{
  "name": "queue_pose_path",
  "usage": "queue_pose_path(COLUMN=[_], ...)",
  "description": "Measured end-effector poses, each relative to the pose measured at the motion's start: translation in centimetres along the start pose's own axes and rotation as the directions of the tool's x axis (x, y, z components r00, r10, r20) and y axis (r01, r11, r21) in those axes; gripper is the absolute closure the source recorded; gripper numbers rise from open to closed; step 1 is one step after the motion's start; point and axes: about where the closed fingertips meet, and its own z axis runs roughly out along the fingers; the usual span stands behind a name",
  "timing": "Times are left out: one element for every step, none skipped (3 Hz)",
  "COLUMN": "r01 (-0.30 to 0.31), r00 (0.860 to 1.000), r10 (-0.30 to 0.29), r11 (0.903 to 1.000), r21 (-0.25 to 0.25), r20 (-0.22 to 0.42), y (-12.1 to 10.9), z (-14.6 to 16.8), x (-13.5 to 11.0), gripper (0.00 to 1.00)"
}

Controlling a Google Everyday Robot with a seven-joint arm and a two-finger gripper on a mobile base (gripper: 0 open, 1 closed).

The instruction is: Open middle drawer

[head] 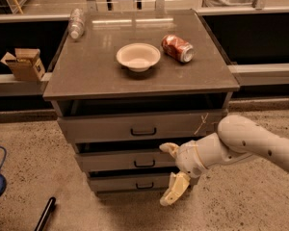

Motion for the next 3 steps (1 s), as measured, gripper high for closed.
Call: queue_pose_path(r01=[0.061, 0.136, 0.136], r00=[0.998, 0.990, 0.990], r10=[-0.063, -0.135, -0.135], r11=[0.9951, 0.9906, 0.9906], r21=[-0.077, -0.018, -0.018], r20=[-0.017, 0.044, 0.044], y=[2.0, 1.2, 1.2], z=[6.9, 12.8, 12.8], x=[2.6, 5.6, 5.6], gripper=[0.00, 0.00, 0.00])
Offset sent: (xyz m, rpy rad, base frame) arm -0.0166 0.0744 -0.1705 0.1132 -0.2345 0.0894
